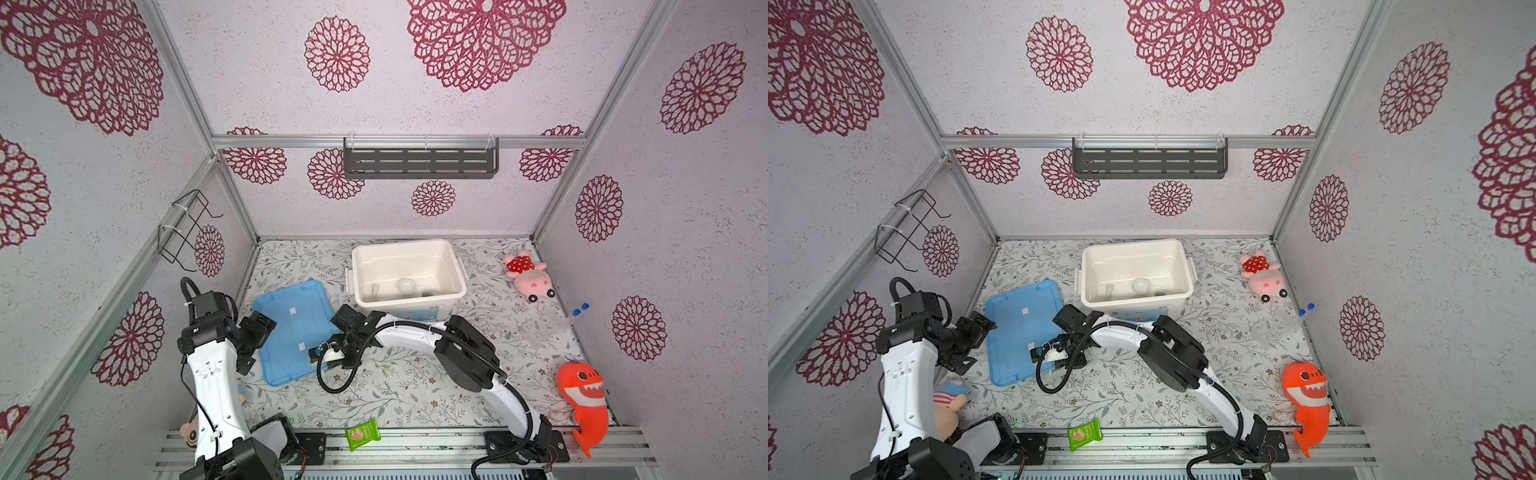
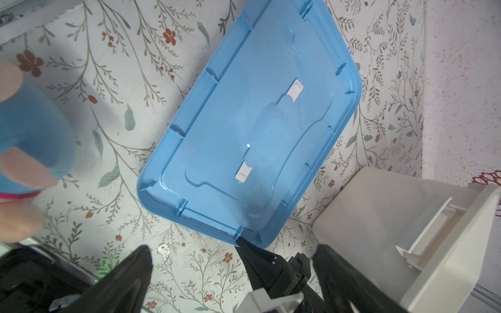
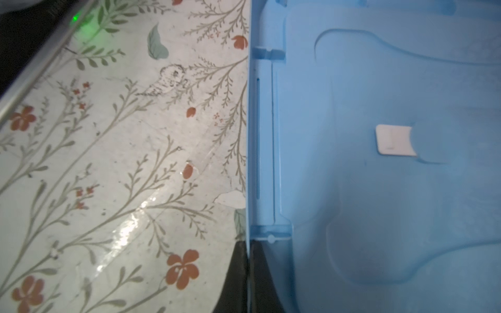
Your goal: Organize the chemistry lab equipment
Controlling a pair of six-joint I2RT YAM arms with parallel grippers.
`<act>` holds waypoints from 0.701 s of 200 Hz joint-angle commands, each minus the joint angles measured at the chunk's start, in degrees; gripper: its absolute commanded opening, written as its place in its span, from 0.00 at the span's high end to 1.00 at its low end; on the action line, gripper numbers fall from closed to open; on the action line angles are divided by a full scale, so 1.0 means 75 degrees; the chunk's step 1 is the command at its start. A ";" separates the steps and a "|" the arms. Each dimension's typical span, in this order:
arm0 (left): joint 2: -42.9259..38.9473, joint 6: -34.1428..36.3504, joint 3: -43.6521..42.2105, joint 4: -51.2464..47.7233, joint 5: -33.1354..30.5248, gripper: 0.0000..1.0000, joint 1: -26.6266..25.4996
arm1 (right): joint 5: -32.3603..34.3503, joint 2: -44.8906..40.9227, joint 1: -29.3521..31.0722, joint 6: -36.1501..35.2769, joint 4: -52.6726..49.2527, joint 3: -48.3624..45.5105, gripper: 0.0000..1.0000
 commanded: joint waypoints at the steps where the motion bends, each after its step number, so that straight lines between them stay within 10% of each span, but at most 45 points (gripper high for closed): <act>1: 0.0047 0.0115 0.0420 0.0063 0.0341 0.03 0.0054 | -0.0622 -0.0850 0.0043 0.0946 0.0803 -0.0266 1.00; 57: -0.0174 -0.0708 0.0691 0.0449 0.1036 0.03 0.0063 | -0.1228 -0.1510 -0.0113 0.2771 0.3048 -0.1354 1.00; 140: -0.0038 0.0987 0.1705 -0.0077 -0.1050 0.03 0.0226 | -0.0877 -0.1935 -0.0183 0.5115 0.7298 -0.3420 1.00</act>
